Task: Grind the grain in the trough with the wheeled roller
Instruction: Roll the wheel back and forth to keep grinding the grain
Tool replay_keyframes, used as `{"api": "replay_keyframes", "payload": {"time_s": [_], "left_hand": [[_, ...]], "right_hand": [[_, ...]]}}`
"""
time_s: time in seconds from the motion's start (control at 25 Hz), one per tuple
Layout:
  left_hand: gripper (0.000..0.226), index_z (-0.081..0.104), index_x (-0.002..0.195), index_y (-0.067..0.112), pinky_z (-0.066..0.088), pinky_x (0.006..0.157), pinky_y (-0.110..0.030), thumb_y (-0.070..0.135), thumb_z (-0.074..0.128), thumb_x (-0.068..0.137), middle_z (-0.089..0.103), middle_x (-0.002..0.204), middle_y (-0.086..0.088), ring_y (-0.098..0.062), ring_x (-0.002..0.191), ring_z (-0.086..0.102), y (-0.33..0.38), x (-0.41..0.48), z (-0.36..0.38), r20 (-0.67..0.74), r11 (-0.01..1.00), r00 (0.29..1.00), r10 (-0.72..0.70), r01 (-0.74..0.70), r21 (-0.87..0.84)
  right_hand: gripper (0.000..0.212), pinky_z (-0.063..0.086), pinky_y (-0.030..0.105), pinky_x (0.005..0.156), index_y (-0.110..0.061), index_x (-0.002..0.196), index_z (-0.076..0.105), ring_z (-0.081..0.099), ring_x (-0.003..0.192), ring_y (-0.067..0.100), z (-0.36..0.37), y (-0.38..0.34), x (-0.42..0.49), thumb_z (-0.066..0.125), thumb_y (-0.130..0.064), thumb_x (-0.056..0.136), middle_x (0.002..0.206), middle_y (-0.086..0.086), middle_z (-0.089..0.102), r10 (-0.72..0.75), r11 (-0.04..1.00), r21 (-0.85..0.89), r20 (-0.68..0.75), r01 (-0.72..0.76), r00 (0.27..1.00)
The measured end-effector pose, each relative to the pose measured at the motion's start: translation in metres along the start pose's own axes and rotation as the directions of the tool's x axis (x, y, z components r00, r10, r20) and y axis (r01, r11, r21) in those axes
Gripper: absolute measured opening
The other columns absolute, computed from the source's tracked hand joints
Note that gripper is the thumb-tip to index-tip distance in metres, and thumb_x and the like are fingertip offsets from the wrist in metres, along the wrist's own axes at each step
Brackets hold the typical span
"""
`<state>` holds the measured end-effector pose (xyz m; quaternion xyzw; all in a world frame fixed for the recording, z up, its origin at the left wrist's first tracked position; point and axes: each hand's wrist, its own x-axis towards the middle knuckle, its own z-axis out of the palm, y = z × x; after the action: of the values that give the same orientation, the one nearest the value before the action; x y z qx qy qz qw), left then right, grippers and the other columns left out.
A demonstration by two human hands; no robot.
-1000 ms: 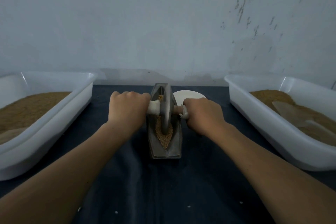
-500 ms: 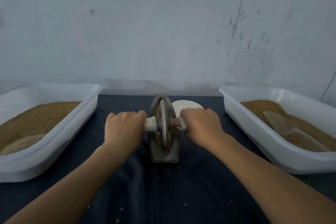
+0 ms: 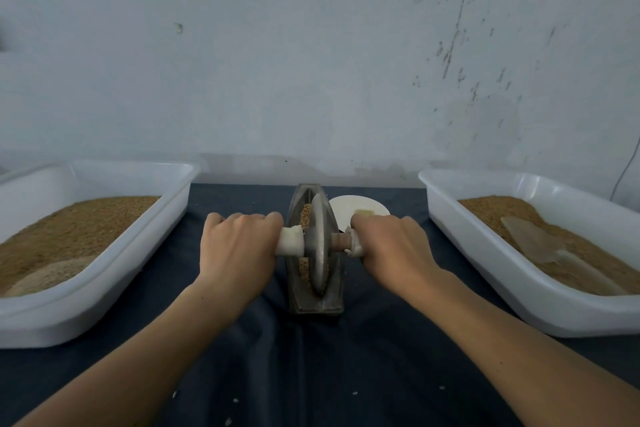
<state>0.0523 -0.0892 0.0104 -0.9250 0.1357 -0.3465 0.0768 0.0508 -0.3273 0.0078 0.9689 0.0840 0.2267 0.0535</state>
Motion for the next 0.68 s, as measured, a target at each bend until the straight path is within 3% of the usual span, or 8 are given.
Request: {"api": "replay_keyframes", "payload": {"time_s": [0.2,0.4,0.68], "left_hand": [[0.034,0.033,0.07,0.026,0.024,0.062,-0.033,0.019,0.066,0.072,0.041,0.057,0.009,-0.018,0.051,0.034,-0.003,-0.002,-0.007,-0.033,1.0,0.999,-0.007,0.007,0.007],[0.038,0.032,0.07,0.027,0.026,0.063,-0.034,0.021,0.07,0.07,0.04,0.056,0.01,-0.017,0.051,0.033,-0.003,-0.006,-0.01,-0.031,1.0,0.999,0.01,-0.009,0.007],[0.035,0.036,0.069,0.024,0.023,0.061,-0.033,0.017,0.07,0.07,0.043,0.056,0.009,-0.017,0.05,0.033,0.003,-0.001,0.012,0.03,0.999,0.999,-0.024,0.023,0.04]], "right_hand": [[0.026,0.026,0.036,0.062,-0.027,0.083,0.039,0.044,0.062,0.025,-0.014,-0.001,-0.003,0.057,-0.01,0.076,0.072,-0.007,0.044,-0.031,0.996,-0.083,-0.091,0.023,0.995],[0.029,0.027,0.035,0.06,-0.028,0.082,0.038,0.046,0.059,0.025,-0.013,-0.004,-0.011,0.063,-0.014,0.078,0.075,-0.005,0.057,-0.018,0.997,-0.081,-0.134,0.007,0.991],[0.031,0.028,0.033,0.059,-0.023,0.079,0.043,0.045,0.055,0.026,0.005,-0.008,-0.003,0.069,-0.009,0.072,0.07,-0.004,0.057,0.01,0.991,-0.13,-0.18,-0.033,0.984]]}}
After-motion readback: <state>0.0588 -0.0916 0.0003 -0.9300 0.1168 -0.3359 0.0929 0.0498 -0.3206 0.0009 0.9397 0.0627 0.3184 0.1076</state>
